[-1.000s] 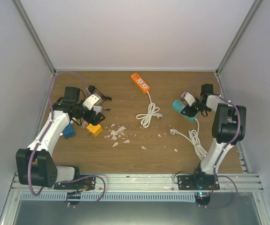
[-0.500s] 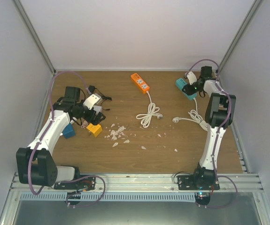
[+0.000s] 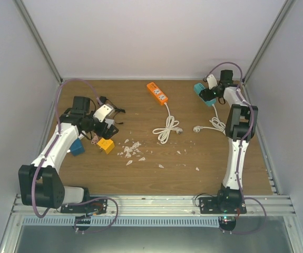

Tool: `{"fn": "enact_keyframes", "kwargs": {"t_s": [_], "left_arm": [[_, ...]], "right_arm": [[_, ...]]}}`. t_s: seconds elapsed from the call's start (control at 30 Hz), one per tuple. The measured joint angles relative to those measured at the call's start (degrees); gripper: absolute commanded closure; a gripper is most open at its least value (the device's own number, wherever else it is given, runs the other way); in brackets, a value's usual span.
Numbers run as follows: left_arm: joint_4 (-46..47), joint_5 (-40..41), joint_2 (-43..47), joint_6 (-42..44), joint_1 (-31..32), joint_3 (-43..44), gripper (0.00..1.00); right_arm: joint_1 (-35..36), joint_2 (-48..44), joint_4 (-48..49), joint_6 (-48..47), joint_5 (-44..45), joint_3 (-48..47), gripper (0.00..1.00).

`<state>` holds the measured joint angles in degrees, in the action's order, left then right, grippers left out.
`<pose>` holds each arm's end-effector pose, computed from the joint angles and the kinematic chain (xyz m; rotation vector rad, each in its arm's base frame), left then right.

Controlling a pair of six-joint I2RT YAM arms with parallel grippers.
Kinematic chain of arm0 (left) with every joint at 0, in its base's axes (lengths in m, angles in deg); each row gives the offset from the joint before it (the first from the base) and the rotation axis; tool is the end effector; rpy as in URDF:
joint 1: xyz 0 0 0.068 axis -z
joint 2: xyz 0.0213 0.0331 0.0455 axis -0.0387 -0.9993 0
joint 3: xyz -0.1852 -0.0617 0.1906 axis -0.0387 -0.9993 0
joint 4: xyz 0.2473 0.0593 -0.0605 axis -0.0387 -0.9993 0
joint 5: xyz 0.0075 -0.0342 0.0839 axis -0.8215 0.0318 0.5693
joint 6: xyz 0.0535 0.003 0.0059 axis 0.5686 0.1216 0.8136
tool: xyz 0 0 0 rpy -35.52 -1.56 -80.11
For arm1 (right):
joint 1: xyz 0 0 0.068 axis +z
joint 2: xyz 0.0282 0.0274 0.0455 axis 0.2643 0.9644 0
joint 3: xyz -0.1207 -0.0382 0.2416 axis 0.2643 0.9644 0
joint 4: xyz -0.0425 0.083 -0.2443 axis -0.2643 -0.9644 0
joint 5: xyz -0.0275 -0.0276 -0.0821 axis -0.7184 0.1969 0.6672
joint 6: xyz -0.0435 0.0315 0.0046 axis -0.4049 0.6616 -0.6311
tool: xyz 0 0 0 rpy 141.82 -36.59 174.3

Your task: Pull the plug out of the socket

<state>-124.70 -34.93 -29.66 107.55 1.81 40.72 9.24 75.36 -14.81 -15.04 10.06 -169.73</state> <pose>0.2612 -0.0344 0.2671 0.8155 2.3485 -0.4394 0.5390 -0.0440 0.1487 -0.5349 2.3474 0.2372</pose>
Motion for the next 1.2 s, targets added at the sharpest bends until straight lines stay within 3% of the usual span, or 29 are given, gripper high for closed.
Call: {"fn": "enact_keyframes", "kwargs": {"t_s": [0.23, 0.43, 0.6, 0.9, 1.2], "left_arm": [[-0.3, -0.8, -0.5, 0.0, 0.0, 3.7, 0.01], [-0.9, -2.2, -2.7, -0.2, -0.7, 9.8, 0.01], [-1.2, -4.2, -3.5, -1.1, -3.2, 15.4, 0.01], [1.3, -6.5, -5.3, -4.6, -11.3, 19.5, 0.01], [5.0, -8.0, -2.1, -5.4, -17.6, 7.0, 0.01]], "right_arm": [[0.1, -1.2, -0.4, 0.7, -1.2, 0.9, 0.02], [0.0, -8.6, -2.4, 0.6, -4.0, 2.2, 0.0], [-0.1, -21.0, -3.1, 0.6, -8.3, 6.8, 0.0], [-2.3, -47.1, -1.6, 0.8, -15.8, 30.9, 0.0], [-4.3, -68.5, 1.3, 1.8, -18.4, 57.4, 0.0]]}}
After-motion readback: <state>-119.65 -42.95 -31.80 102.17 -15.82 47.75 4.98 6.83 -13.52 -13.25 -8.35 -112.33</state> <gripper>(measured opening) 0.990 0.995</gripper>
